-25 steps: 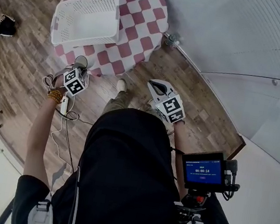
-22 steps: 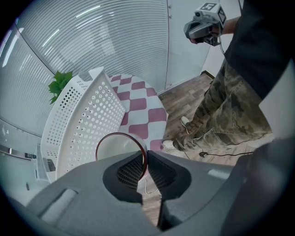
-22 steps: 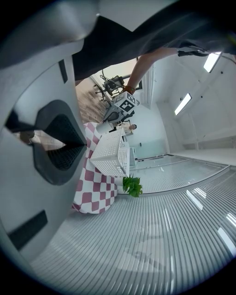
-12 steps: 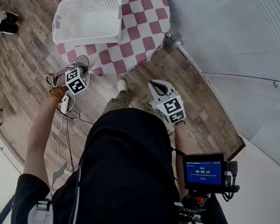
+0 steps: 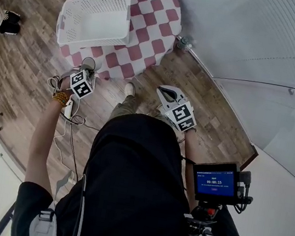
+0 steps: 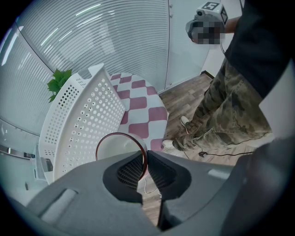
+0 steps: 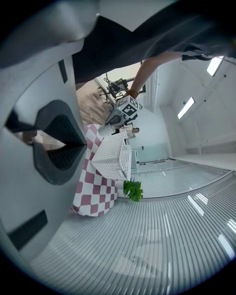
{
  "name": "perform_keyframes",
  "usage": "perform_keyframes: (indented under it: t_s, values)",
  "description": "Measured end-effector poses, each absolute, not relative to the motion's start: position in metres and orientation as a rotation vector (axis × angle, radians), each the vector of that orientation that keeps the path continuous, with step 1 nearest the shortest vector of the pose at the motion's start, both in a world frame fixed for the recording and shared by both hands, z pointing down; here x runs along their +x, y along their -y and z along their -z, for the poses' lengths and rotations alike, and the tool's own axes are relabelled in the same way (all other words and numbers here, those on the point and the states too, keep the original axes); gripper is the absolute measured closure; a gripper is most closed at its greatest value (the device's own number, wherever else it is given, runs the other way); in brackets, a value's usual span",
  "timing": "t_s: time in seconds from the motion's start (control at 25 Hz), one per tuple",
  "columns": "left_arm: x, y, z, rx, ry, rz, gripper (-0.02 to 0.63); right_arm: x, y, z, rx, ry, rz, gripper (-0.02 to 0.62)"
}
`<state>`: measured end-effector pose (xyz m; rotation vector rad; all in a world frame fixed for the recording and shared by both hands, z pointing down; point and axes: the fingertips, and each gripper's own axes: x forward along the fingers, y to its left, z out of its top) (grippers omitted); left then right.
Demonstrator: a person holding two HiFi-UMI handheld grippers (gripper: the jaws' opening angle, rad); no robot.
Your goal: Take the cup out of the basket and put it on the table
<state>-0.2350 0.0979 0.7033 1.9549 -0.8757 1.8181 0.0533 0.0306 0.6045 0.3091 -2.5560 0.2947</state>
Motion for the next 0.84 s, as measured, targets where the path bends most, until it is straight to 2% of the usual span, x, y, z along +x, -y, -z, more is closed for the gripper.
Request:
perform_keyframes:
  t_s: [0.84]
  values:
    - [-0.2305,-0.0945,-0.7031,1.968,0.861,-1.823,0.571,0.0581,-0.0304,-0.606,0.31,2.552,-0.276,0.586]
